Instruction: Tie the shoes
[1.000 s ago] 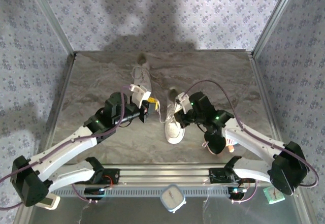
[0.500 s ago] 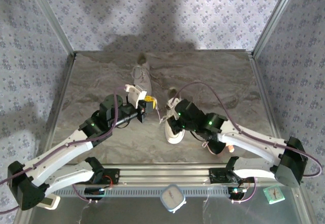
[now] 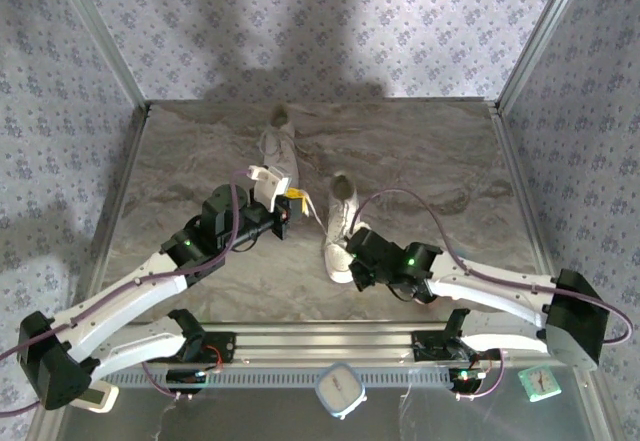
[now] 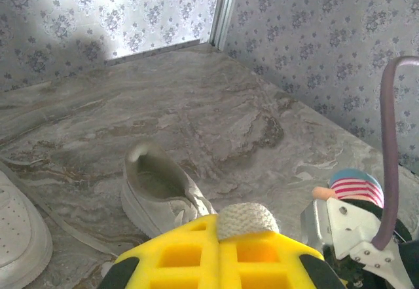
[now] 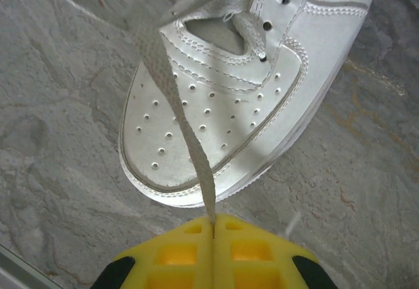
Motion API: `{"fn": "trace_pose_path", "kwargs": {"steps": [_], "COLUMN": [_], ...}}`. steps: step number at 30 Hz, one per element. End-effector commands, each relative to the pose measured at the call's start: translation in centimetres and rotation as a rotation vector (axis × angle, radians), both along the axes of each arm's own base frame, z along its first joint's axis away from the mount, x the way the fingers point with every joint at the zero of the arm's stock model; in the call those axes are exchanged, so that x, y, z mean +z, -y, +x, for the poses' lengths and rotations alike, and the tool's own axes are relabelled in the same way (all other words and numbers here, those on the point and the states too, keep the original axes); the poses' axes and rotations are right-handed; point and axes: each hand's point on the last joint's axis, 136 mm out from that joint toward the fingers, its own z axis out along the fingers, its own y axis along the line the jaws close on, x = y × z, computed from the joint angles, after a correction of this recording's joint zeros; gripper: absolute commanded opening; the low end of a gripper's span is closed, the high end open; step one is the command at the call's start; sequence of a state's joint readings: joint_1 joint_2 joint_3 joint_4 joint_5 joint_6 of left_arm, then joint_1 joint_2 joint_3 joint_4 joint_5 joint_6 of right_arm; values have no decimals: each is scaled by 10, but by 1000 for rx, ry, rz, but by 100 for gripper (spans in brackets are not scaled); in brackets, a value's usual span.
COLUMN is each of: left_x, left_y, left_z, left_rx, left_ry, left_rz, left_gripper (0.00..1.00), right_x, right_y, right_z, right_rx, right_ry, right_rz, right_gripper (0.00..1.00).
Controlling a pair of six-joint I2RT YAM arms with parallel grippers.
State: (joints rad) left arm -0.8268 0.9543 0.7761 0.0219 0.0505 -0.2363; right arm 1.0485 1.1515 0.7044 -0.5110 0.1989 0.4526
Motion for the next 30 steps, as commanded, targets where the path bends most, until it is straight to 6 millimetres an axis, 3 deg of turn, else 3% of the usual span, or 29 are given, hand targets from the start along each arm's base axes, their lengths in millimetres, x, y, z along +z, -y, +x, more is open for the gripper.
{"fn": "trace_pose_path", "kwargs": {"steps": [1,3,7,11,15,22,30], "left_x": [12,12,15,19,19,24,27], "left_y": [-1,-2,-9,-6,-5,8,18], "left_z": [2,4,8,4,2,-13,-25], "left_rx": [17,30,74,48,34,-89,-188], "left_ry": [21,15,1,-3,-13,12,36], "left_rz": [-24,-24,-26,-27,-21,-29,-18], "left_gripper": [0,0,0,0,0,0,0], "right_x": [3,14,46,95,146,206,212], "right_y": [0,-5,-19,-32,-48,-73,-79], "right_z": [1,8,22,32,30,15,31], "right_rx": [24,63,175,228,309,557,677], "right_ry": [37,106,300,518,638,616,501], "right_rz": [-25,-16,42,173,363,610,594], "right_gripper": [6,11,31,47,63,62,58]}}
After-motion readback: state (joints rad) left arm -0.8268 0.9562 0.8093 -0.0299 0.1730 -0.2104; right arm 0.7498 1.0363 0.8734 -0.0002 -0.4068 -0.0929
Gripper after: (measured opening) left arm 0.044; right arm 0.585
